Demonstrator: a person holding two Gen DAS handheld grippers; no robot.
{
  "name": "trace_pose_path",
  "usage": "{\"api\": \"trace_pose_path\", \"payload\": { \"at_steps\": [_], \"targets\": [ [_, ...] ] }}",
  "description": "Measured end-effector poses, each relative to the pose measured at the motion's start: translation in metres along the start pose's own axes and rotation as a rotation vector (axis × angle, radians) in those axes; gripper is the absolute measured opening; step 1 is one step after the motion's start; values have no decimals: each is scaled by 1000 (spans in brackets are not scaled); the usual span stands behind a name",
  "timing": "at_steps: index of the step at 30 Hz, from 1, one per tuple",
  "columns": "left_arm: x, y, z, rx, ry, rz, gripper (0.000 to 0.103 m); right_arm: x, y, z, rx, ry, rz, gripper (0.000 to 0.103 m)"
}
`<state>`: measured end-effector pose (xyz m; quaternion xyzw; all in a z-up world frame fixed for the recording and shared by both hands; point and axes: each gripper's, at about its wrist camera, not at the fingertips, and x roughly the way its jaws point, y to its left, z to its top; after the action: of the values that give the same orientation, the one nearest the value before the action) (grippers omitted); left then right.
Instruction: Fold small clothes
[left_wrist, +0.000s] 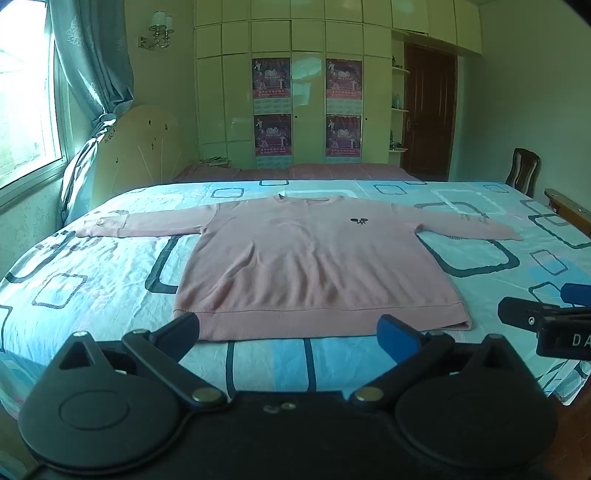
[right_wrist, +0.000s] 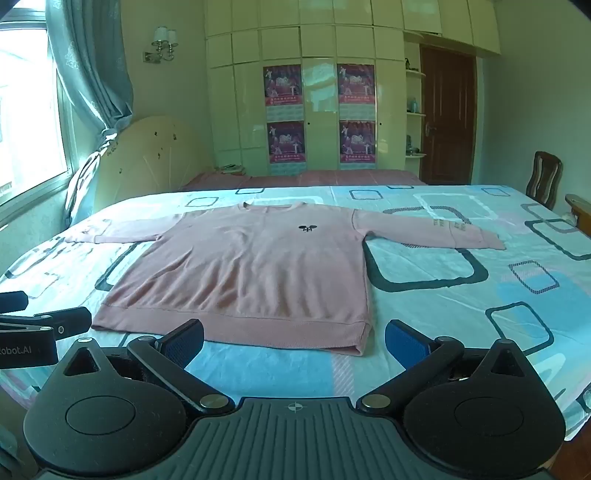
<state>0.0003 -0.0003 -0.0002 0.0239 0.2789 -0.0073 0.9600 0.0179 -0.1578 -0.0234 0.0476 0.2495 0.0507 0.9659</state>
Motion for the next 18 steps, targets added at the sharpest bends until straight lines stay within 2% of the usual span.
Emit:
{"api": "trace_pose_path", "payload": {
  "at_steps": [8,18],
  "targets": [
    [-3,8,0,-5,1,-17,102,0,0,2,-9,4,-5,103],
    [1,2,1,-1,-10,-4,102,-9,0,2,-12,2,-4,103]
  ]
}}
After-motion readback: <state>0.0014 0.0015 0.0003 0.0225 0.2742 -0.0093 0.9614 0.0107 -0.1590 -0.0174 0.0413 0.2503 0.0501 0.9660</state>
